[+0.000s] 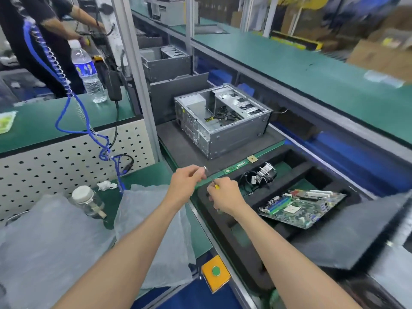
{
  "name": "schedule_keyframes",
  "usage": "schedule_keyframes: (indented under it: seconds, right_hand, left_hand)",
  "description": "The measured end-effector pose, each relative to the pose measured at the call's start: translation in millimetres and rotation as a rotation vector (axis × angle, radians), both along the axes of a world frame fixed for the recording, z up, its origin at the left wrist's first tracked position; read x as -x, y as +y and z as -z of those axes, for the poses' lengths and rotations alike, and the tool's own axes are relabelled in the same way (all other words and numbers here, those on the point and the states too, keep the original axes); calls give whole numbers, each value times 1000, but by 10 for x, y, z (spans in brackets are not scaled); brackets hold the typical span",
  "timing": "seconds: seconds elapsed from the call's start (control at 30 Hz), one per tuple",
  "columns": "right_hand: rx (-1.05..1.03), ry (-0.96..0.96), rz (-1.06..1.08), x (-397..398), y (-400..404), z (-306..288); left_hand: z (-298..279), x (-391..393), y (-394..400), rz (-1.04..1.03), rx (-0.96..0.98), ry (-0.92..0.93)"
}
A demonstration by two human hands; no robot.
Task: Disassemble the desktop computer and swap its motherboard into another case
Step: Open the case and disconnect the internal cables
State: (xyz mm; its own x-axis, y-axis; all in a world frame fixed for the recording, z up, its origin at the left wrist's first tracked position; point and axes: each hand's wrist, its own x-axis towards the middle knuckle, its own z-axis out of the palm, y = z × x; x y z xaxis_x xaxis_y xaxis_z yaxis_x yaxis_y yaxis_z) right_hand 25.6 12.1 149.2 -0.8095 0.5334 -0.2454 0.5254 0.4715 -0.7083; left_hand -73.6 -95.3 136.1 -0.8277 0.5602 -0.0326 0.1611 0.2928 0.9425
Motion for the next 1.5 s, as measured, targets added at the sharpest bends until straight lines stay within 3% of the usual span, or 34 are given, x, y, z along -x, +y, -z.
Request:
schedule_keyframes:
  seconds: [0.3,0.63,1.13,1.5]
  right_hand:
    - [-78,124,183,-698,675,-628]
    - [-175,195,543,-2224,1396,-1138]
    - [-148,191,1012,-4618,1735,-828]
    - [-56,193,1075,-5398,1805,-469]
  left_hand:
    - [-557,-531,1065,162,-242,-139]
    - [-1053,-1894,2340,507,-330,-182]
    - [-779,-4145,3397,913,-97,-179]
    - [-222,-4744,3512,968,116,-176]
